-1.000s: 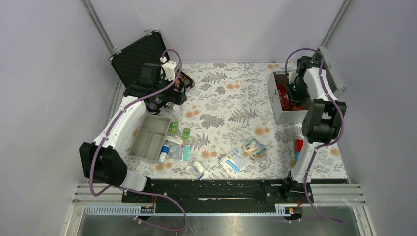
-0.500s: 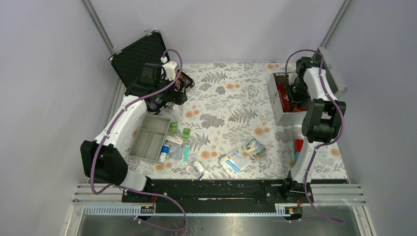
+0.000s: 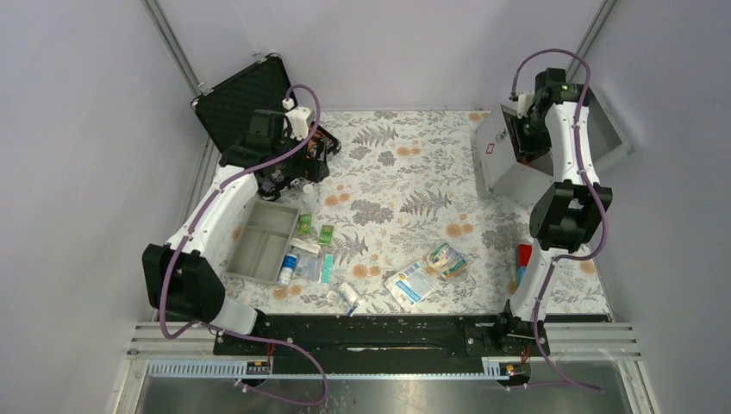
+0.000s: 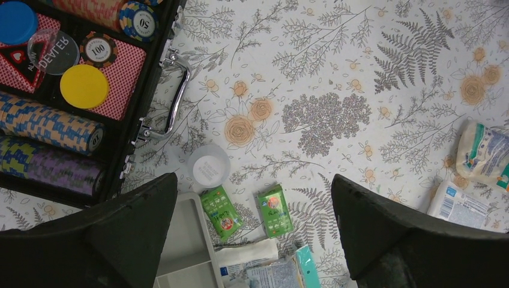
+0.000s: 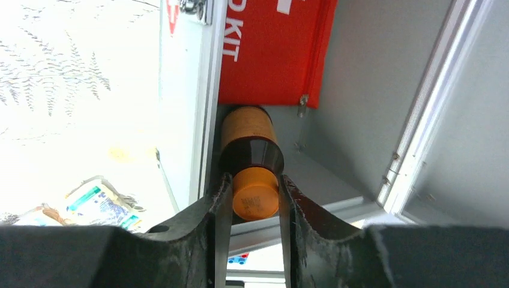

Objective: Organize the medicine kit
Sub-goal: Move the medicine box to the center of the board, then adjust the pill bottle in the medicine box.

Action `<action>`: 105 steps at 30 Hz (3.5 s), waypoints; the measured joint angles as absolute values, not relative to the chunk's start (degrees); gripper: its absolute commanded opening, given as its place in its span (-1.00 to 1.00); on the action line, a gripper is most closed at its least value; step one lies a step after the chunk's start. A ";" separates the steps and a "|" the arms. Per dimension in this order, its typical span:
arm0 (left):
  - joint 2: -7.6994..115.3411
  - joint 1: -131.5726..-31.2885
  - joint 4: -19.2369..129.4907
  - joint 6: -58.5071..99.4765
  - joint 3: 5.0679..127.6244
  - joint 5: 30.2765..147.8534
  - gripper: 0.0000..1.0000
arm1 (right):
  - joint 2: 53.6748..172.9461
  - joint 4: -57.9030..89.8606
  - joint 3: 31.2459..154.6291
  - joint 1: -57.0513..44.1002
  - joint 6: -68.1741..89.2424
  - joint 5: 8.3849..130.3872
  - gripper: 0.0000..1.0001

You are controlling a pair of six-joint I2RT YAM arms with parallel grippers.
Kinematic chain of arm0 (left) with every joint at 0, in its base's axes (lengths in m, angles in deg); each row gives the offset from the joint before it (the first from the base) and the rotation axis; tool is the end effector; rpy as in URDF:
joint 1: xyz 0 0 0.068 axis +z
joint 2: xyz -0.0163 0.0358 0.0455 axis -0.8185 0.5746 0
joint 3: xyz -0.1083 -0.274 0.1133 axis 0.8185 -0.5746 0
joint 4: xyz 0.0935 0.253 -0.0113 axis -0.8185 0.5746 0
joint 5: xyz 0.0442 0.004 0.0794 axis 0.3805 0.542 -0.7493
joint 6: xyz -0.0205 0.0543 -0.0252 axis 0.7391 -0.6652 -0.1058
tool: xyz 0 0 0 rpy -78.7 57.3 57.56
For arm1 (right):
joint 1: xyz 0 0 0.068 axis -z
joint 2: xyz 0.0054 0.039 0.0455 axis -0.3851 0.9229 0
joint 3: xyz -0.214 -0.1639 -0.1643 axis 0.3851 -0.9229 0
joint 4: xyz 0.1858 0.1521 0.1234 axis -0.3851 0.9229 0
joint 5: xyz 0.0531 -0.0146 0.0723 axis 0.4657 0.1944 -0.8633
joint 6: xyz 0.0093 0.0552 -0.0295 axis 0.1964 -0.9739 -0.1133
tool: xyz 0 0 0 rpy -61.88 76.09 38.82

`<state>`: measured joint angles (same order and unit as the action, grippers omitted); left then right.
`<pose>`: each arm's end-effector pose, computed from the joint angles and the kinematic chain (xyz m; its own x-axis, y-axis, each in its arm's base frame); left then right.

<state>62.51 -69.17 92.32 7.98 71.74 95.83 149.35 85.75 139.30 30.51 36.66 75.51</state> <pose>0.3244 -0.0953 0.3702 -0.6368 0.1778 -0.7503 0.4358 0.8857 -0.1600 0.4552 -0.0615 0.3576 -0.8923 -0.2105 -0.3994 -0.1793 0.9771 -0.1144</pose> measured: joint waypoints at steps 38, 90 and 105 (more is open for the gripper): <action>62.97 -69.17 91.91 8.50 71.98 96.46 0.97 | 136.85 76.64 106.88 2.01 40.75 65.80 -1.00; 62.95 -69.15 91.80 8.50 71.41 97.10 0.97 | 130.84 76.35 103.08 11.41 46.74 58.13 0.01; 62.90 -69.15 91.80 8.50 71.41 97.08 0.97 | 134.47 76.55 103.91 10.73 44.51 53.54 -0.11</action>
<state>62.90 -69.15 91.80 8.50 71.41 97.08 134.47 76.55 103.91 10.73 44.51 53.54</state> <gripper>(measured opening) 0.985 0.476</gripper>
